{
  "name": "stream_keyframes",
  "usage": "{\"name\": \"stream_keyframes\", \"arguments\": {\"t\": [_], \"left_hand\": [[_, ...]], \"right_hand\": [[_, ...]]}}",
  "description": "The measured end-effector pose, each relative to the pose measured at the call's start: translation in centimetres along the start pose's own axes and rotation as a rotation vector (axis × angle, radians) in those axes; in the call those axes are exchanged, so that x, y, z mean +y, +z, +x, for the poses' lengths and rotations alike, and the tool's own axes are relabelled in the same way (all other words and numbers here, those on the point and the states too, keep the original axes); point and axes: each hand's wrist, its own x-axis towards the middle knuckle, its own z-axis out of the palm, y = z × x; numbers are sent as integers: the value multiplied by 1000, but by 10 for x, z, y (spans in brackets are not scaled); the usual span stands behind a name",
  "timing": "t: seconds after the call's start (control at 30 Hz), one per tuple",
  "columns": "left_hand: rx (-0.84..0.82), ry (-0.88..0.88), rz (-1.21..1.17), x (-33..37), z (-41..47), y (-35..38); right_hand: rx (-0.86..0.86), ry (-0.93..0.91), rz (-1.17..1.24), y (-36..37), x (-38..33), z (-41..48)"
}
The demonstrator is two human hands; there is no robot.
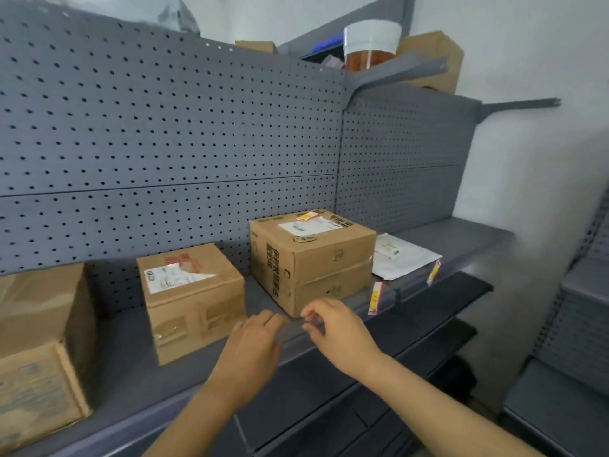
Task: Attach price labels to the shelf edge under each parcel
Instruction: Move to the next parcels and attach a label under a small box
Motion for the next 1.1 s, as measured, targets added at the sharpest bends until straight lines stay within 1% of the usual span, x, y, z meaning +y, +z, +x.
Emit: {"name": "stream_keyframes", "arguments": {"t": [0.07,0.2,0.47,0.57,0.67,0.93,1.1], "left_hand": [[19,15,11,17,19,16],[-17,18,-18,35,51,49],[-37,56,-112,49,134,103],[-65,70,-116,52,158,125],[-114,79,-102,51,178,147],[-182,3,-108,53,211,185],[-176,-76,-64,56,224,193]], "right_hand": [[-2,34,-13,-11,26,-1],[3,69,-34,-25,69,-3],[28,212,-29,-44,161,21],[9,249,7,-46,192,32],[28,291,1,-45,220,40],[-16,336,65,-40,292,52],[-119,318,157,-30,316,65]]}}
